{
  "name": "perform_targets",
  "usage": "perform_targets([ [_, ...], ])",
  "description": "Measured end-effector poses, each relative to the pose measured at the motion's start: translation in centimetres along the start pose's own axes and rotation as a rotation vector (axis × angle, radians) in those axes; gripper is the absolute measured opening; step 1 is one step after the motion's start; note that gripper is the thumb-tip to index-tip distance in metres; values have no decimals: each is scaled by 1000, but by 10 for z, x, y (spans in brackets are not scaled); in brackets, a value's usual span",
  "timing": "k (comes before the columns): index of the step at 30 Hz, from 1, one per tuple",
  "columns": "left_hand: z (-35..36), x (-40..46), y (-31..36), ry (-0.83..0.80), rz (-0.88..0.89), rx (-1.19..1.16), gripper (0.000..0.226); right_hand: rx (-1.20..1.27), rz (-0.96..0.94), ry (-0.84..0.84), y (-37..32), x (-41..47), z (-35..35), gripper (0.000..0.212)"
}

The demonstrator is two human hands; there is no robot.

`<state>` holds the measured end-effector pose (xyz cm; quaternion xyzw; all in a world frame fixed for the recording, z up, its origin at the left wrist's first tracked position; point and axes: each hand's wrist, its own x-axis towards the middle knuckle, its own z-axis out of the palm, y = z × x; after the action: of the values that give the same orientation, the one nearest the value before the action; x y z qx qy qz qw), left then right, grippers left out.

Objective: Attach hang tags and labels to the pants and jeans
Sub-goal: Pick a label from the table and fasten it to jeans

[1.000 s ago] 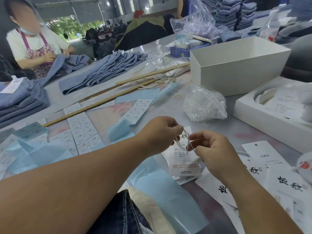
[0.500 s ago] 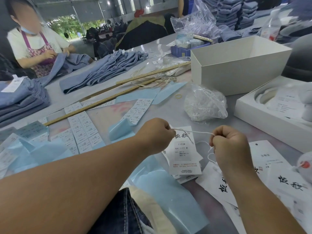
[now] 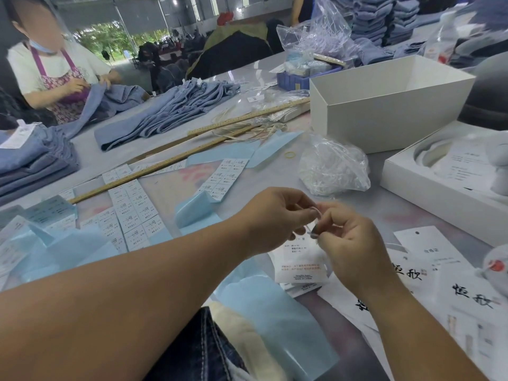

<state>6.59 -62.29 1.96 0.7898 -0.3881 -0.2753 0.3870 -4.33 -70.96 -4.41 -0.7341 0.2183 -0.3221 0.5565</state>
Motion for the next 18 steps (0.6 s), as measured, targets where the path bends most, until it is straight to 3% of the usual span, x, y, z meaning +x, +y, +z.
perform_targets([
  [2, -2, 0, 0, -2, 28, -42, 7, -50, 17, 32, 2, 0, 1, 28],
  [4, -3, 2, -3, -9, -9, 33, 20, -137, 28, 167, 6, 2, 0, 26],
  [7, -4, 3, -12, -37, -63, 412, 40, -285, 16, 327, 10, 4, -5, 24],
  [9, -2, 1, -18, -116, -8, 733, 49, -334, 27, 314, 14, 5, -6, 24],
  [11, 2, -3, -22, -208, 38, 893, 61, -351, 28, 287, 16, 5, -4, 24],
  [15, 4, -7, -23, -302, 53, 975, 82, -371, -80, 405, 11, 5, -3, 25],
  [18, 1, -6, -22, -305, 40, 970, 77, -321, -130, 496, 5, 3, -6, 29],
])
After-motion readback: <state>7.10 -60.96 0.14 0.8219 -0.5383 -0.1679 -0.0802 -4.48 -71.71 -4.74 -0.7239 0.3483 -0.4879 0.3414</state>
